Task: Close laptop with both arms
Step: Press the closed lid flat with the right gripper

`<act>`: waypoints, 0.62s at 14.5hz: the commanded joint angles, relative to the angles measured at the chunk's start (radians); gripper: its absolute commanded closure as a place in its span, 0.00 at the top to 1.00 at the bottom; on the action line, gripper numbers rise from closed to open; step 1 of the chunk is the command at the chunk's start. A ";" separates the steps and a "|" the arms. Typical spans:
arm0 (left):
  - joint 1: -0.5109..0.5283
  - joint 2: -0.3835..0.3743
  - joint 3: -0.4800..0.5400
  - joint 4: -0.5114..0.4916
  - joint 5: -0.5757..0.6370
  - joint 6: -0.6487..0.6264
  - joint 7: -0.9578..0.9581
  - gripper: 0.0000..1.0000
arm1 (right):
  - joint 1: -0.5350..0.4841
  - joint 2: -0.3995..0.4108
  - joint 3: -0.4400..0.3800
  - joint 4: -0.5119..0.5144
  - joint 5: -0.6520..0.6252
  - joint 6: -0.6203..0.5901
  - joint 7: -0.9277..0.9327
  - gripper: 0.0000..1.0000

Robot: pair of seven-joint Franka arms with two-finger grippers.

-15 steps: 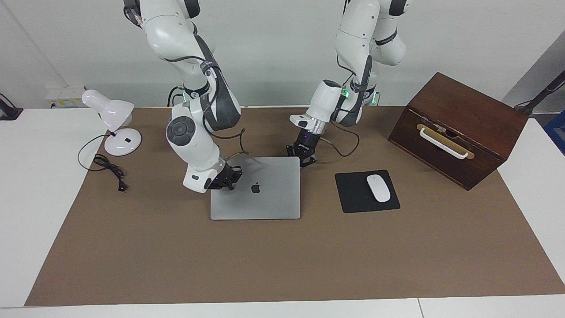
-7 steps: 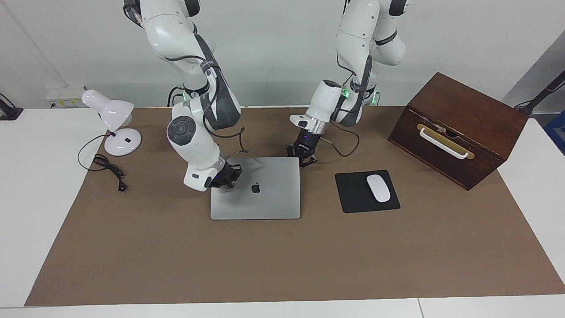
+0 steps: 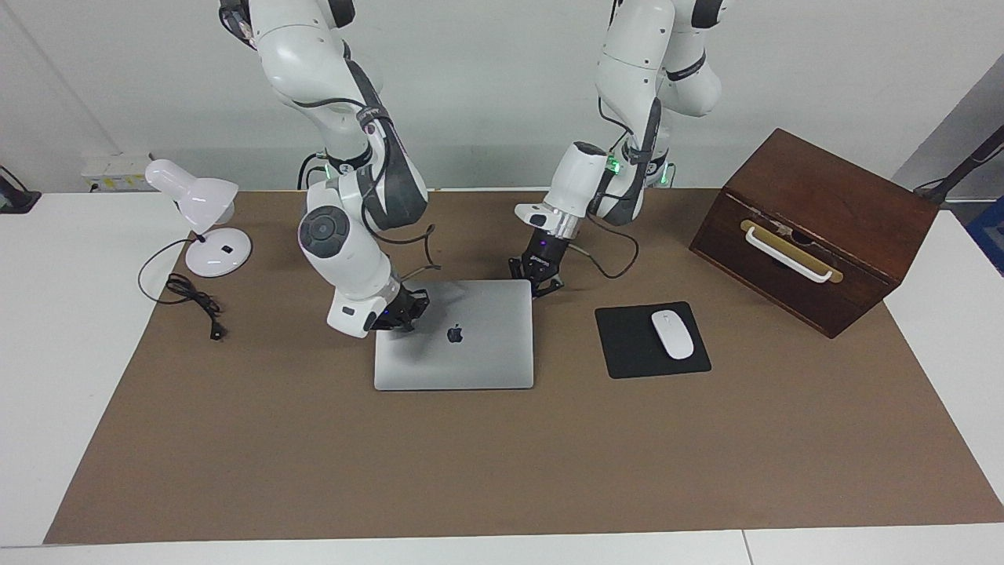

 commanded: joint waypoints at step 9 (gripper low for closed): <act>-0.027 0.051 0.015 0.011 -0.001 0.017 0.014 0.00 | 0.008 -0.050 0.007 -0.108 0.012 0.071 0.013 0.00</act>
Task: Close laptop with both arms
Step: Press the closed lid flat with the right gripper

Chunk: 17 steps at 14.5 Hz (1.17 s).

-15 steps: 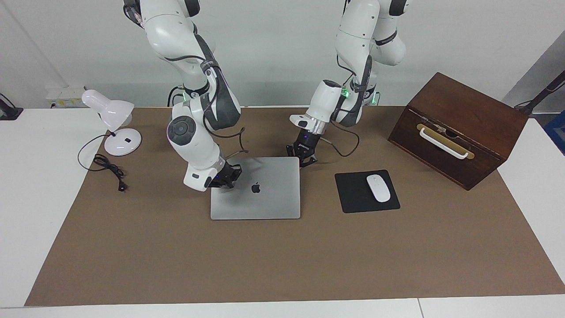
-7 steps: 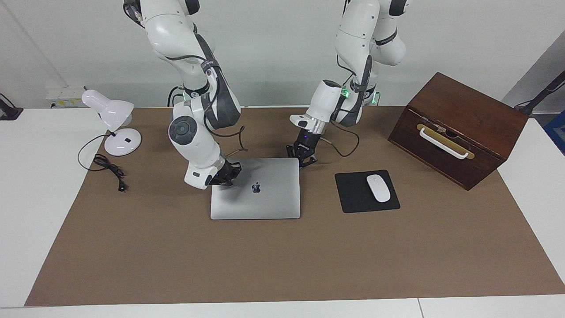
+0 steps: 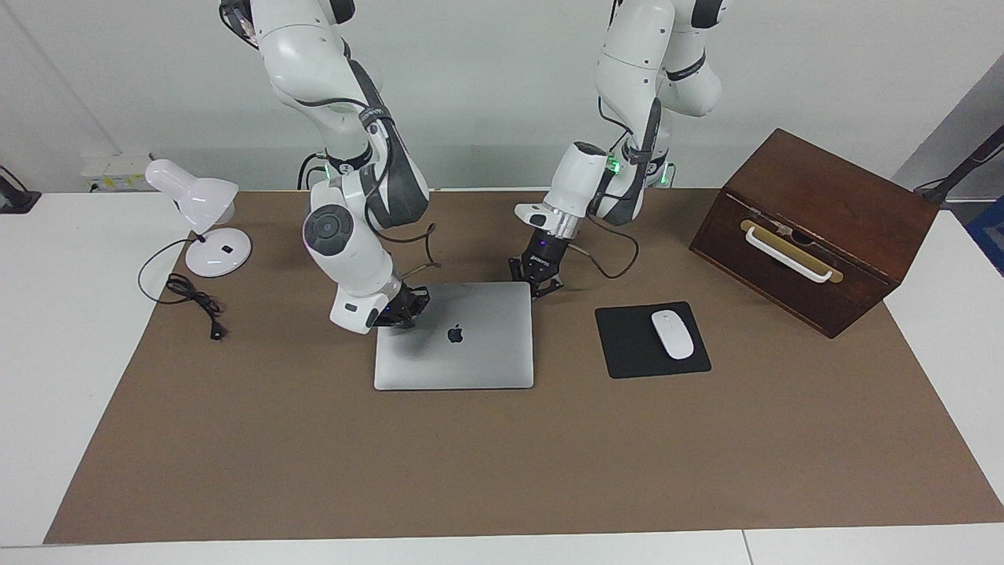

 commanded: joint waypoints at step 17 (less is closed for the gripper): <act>-0.023 0.051 0.014 0.008 -0.001 0.016 0.010 0.00 | 0.015 -0.026 0.004 0.035 0.010 -0.060 0.023 0.00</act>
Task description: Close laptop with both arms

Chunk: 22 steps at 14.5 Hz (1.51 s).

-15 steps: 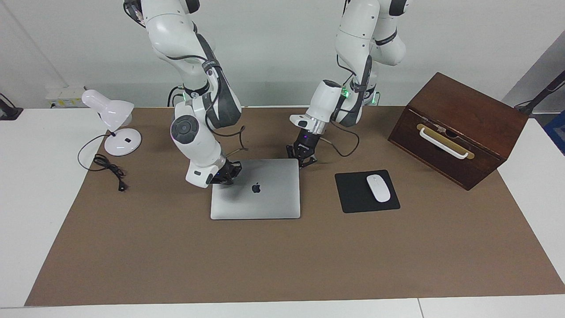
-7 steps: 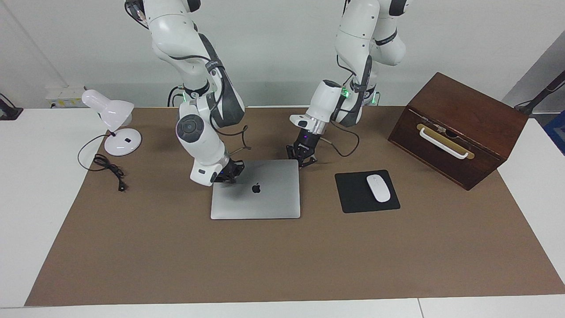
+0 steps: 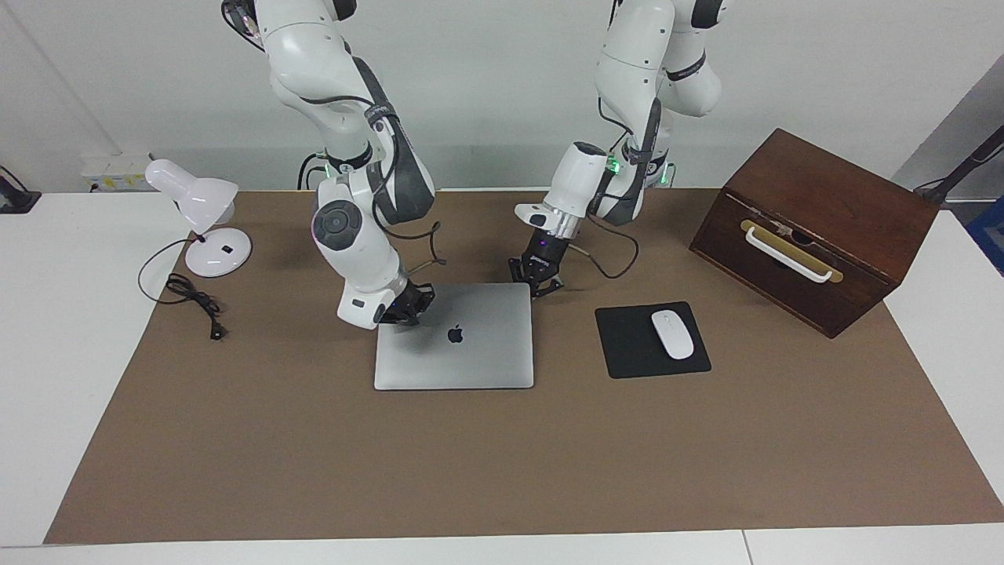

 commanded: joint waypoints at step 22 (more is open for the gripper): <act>-0.013 -0.081 0.011 -0.096 -0.002 -0.019 -0.062 0.00 | -0.101 -0.299 -0.007 0.169 -0.094 -0.473 0.074 1.00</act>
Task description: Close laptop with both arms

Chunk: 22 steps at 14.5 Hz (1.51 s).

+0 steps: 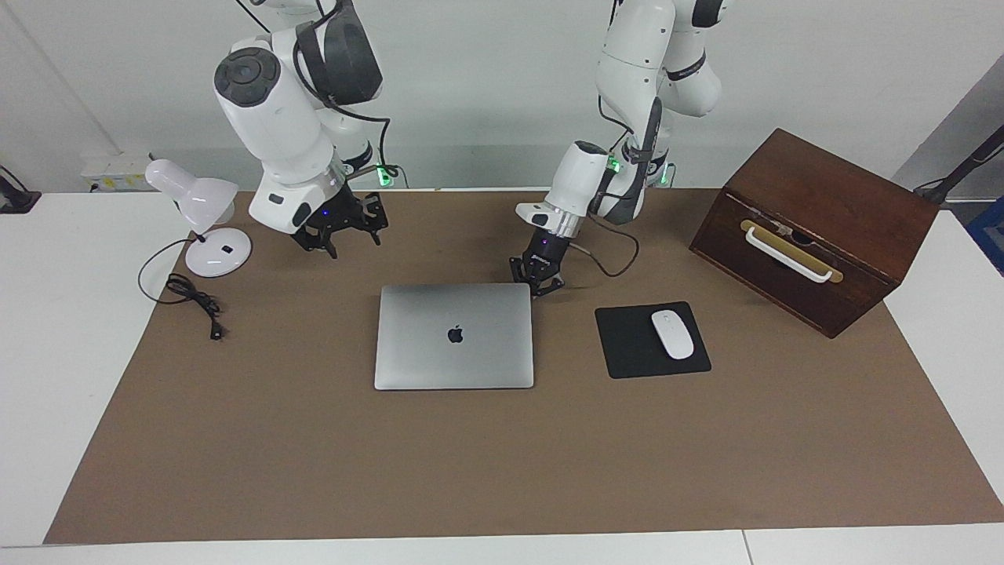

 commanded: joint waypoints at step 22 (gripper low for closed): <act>0.267 -0.566 0.019 0.217 0.071 -1.361 0.098 0.99 | -0.083 -0.065 -0.051 -0.036 -0.025 -0.027 0.008 1.00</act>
